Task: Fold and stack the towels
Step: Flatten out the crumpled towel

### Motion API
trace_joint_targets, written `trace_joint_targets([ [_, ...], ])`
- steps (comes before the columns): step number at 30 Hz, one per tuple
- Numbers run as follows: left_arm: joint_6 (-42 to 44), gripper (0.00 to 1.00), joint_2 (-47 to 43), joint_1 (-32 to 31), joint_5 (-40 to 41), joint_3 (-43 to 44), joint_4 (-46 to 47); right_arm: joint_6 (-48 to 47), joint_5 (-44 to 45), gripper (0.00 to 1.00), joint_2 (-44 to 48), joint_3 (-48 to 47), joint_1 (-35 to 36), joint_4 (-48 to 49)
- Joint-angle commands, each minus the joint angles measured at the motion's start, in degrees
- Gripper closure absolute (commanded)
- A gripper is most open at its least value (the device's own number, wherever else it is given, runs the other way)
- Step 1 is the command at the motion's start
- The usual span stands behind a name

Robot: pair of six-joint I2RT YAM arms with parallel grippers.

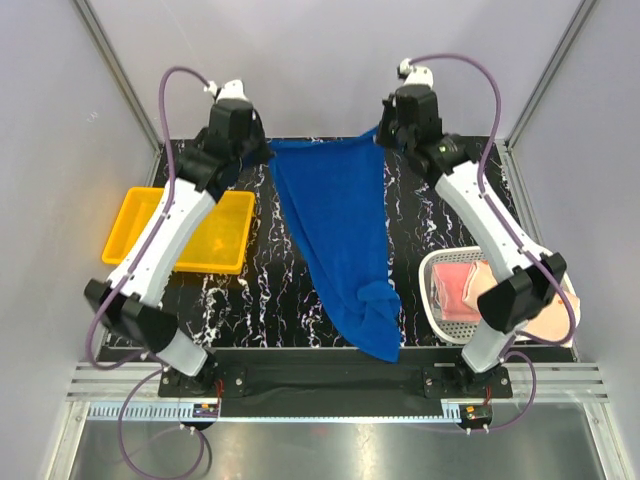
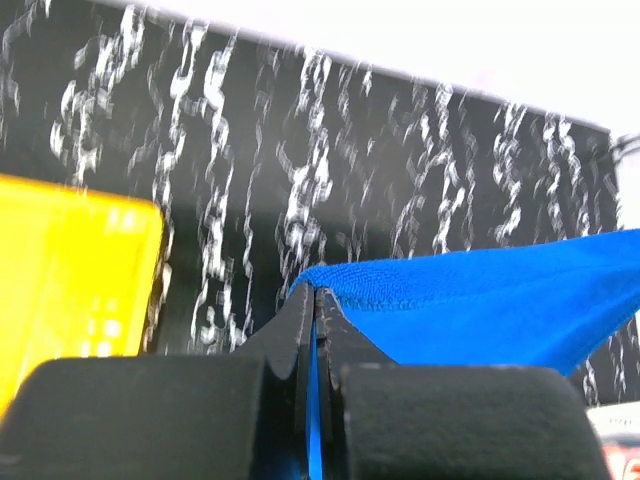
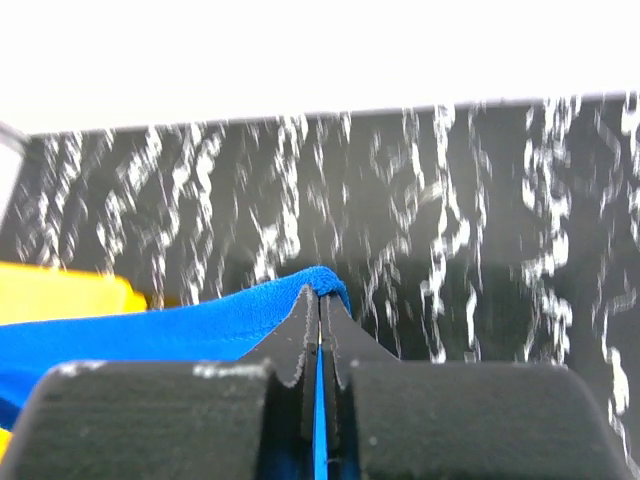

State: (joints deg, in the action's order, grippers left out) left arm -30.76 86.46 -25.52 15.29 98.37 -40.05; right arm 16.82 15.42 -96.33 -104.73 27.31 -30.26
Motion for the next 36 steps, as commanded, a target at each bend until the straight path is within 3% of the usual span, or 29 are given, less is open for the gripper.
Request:
trace_joint_targets([
  [1, 5.6, 1.00, 6.4, 3.6, -6.4, 10.0, 2.2, -3.5, -2.1, 1.00, -5.5, -10.8, -2.1, 0.3],
  [6, 6.9, 1.00, 14.0, 7.8, -12.7, 22.2, 2.5, -4.4, -4.4, 1.00, -12.8, -24.2, -4.5, -0.9],
  [12, 7.9, 1.00, 12.9, 8.3, -14.9, 27.8, 4.5, -5.1, -5.8, 1.00, -15.2, -35.9, -4.5, -5.5],
  [15, 8.0, 1.00, 9.6, 8.3, -17.3, 28.4, 4.5, -5.4, -7.1, 1.00, -9.6, -30.6, -4.5, -3.7],
  [24, 9.3, 1.00, -5.1, 7.8, -24.5, 18.4, 7.5, -4.3, -14.4, 1.00, 10.8, -11.6, -4.6, 2.7],
  [30, 10.4, 1.00, -14.0, 6.5, -31.3, 14.2, 8.0, -2.8, -20.8, 1.00, 18.9, -9.6, -4.5, 1.5],
  [36, 10.1, 1.00, -20.6, 5.4, -35.7, 15.4, 7.0, -0.4, -26.1, 1.00, 24.2, -12.6, -4.5, -0.9],
])
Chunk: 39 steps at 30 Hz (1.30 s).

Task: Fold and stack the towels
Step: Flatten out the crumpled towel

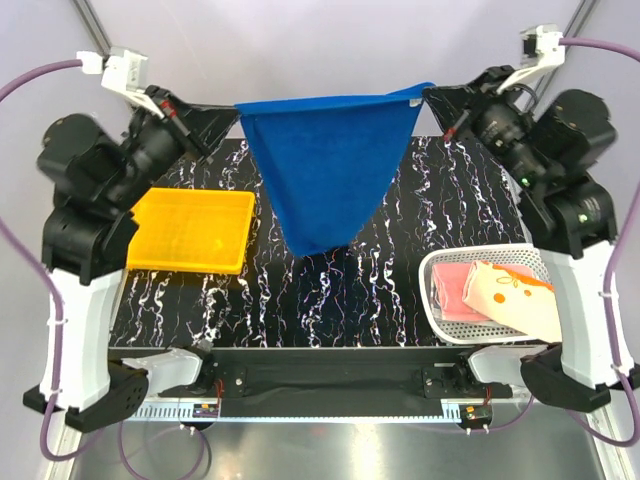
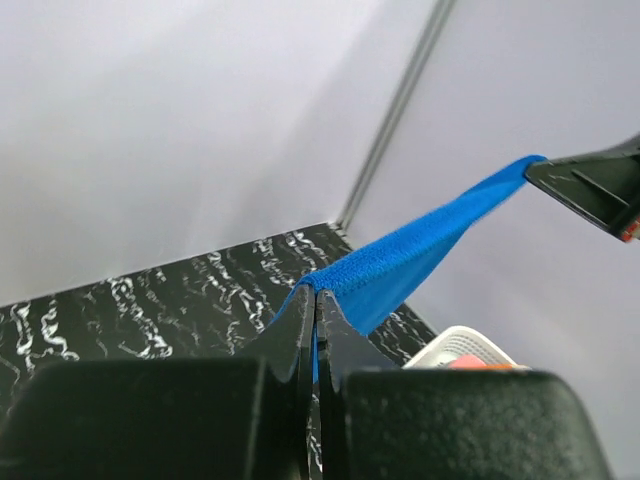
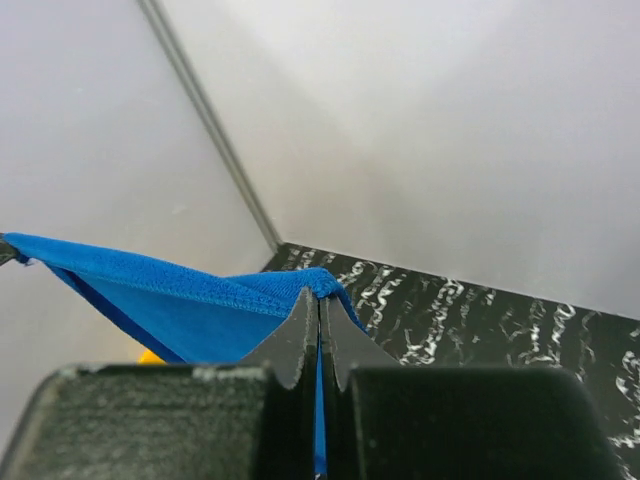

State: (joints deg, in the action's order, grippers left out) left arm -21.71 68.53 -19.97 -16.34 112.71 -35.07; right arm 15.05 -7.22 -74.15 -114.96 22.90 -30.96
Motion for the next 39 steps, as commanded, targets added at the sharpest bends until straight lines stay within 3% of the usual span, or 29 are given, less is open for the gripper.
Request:
trace_joint_targets([
  [1, 1.0, 1.00, -3.2, -0.2, -4.7, 2.3, 1.7, 1.9, -4.3, 1.00, 2.5, -2.9, 0.0, -0.6],
  [7, -1.2, 1.00, -4.5, -0.2, -6.3, 8.7, 0.6, 3.5, -6.4, 1.00, 4.9, -7.2, 0.0, -2.0],
  [14, -1.8, 1.00, -2.2, -0.2, -3.0, 13.3, -0.6, 3.9, -6.4, 1.00, 3.6, -10.9, 0.0, -1.8],
  [20, -1.6, 1.00, 1.3, 0.2, 2.2, 4.5, 1.1, 1.9, -2.5, 1.00, 0.0, -4.7, 0.0, 0.1],
  [23, -1.7, 1.00, 5.2, 3.3, 2.2, 0.2, 3.5, 0.2, 0.8, 1.00, -5.3, -0.9, -0.1, 2.3],
  [27, -2.3, 1.00, 17.7, 7.7, 2.8, 0.8, 6.0, -1.7, 3.6, 1.00, -13.5, -0.4, -0.7, 5.6],
  [33, -3.0, 1.00, 33.0, 11.4, 0.1, 15.7, 3.1, -2.0, 2.9, 1.00, -26.0, -9.0, -3.0, 5.6],
  [39, -1.3, 1.00, 26.1, 11.4, -0.4, 12.1, 4.4, -2.7, 3.4, 1.00, -23.5, -11.7, -3.0, 2.8],
])
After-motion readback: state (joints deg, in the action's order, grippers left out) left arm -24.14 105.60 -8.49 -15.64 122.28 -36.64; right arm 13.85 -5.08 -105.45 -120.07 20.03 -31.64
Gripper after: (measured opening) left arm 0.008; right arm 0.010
